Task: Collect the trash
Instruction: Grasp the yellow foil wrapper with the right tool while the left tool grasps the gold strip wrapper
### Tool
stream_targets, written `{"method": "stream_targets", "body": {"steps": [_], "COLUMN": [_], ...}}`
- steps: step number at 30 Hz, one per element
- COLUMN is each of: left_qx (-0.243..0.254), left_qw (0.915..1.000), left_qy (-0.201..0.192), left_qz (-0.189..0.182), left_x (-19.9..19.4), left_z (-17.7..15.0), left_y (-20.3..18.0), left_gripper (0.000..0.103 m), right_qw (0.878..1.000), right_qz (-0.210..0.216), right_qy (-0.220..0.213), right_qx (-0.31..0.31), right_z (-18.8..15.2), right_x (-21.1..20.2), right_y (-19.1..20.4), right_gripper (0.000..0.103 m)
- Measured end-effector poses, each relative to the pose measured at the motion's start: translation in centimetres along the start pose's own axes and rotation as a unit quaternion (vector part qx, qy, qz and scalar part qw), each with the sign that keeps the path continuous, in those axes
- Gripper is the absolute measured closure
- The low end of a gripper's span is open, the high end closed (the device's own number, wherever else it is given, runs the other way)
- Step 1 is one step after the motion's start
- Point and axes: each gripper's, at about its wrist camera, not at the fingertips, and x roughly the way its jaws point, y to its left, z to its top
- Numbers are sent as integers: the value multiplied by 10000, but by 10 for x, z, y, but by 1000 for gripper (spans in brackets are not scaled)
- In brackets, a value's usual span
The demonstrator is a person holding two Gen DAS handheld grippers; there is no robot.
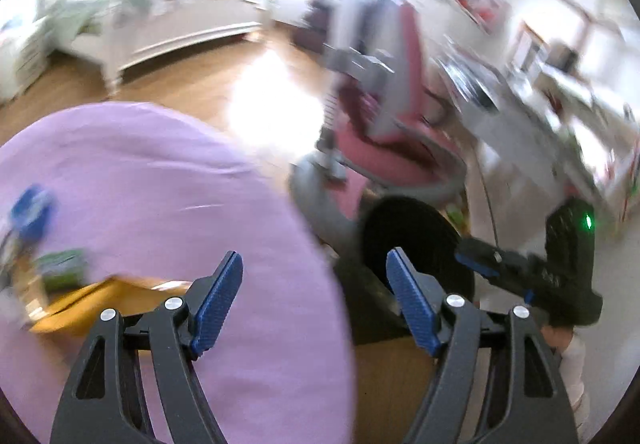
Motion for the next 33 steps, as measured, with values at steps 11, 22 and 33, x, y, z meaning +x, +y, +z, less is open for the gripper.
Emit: {"method": "stream_targets", "body": {"steps": [11, 22, 33], "left_qx": [-1516, -1735, -1302], "left_qw": [9840, 9816, 9858], "left_qy": [-470, -428, -292], "left_qz": [812, 669, 1023], "left_x": [-75, -77, -54], "left_z": [-47, -67, -49], "left_y": [143, 164, 152], "left_gripper": [31, 30, 31], "right_qw": [9467, 8396, 9265], "right_qz": [369, -82, 598], "right_qy": [1066, 1946, 1831], "right_qx": [-3016, -5071, -3233], "right_z": [-47, -103, -66], "right_x": [80, 201, 176], "right_y": [182, 272, 226], "right_gripper": [28, 22, 94]}}
